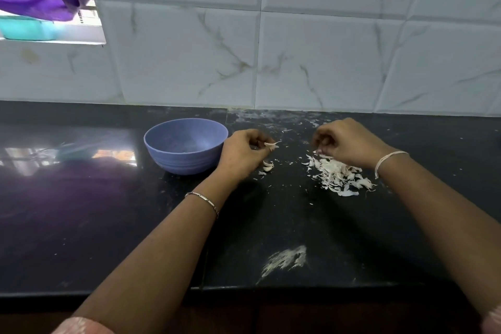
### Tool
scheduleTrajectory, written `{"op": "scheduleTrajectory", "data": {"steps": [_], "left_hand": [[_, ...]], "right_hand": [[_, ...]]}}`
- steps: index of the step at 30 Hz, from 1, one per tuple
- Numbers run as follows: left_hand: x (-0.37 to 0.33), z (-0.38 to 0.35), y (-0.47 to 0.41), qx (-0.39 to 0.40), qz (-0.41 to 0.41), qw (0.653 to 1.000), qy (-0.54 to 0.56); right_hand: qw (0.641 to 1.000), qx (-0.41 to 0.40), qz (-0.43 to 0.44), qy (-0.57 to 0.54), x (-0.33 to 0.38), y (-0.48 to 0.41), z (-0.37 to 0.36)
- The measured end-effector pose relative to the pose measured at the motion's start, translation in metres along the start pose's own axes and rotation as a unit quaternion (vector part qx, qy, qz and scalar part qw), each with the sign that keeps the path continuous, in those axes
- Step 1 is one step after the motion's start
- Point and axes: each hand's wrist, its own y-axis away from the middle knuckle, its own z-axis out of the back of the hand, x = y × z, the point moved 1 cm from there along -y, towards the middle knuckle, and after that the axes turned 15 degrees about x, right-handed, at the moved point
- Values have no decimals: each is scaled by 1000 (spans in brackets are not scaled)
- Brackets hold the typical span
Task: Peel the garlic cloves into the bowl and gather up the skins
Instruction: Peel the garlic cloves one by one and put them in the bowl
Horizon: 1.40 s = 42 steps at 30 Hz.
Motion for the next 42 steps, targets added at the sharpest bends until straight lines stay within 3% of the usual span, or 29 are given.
{"op": "scheduleTrajectory", "data": {"steps": [5, 8, 16, 23, 26, 32, 40, 42], "left_hand": [[2, -2, -2, 16, 19, 1000, 16], [3, -1, -1, 21, 24, 999, 26], [3, -2, 0, 12, 18, 999, 37], [2, -2, 2, 7, 16, 998, 63], [2, -3, 1, 3, 15, 997, 73], [-1, -2, 3, 5, 8, 998, 67], [-4, -2, 4, 20, 11, 990, 140], [-5, -4, 5, 26, 14, 987, 161]], "right_hand": [[1000, -4, -23, 2, 11, -9, 4], [994, -14, -53, 97, 17, -9, 3], [978, 152, -92, 113, 9, -3, 1], [984, 11, -79, 159, 12, -1, 7], [982, 16, -73, 176, 17, 3, 10], [987, 105, -55, 111, 13, 0, 13], [997, -66, -5, -44, 28, -5, 1], [989, -70, 27, -131, 34, -9, -8]]}}
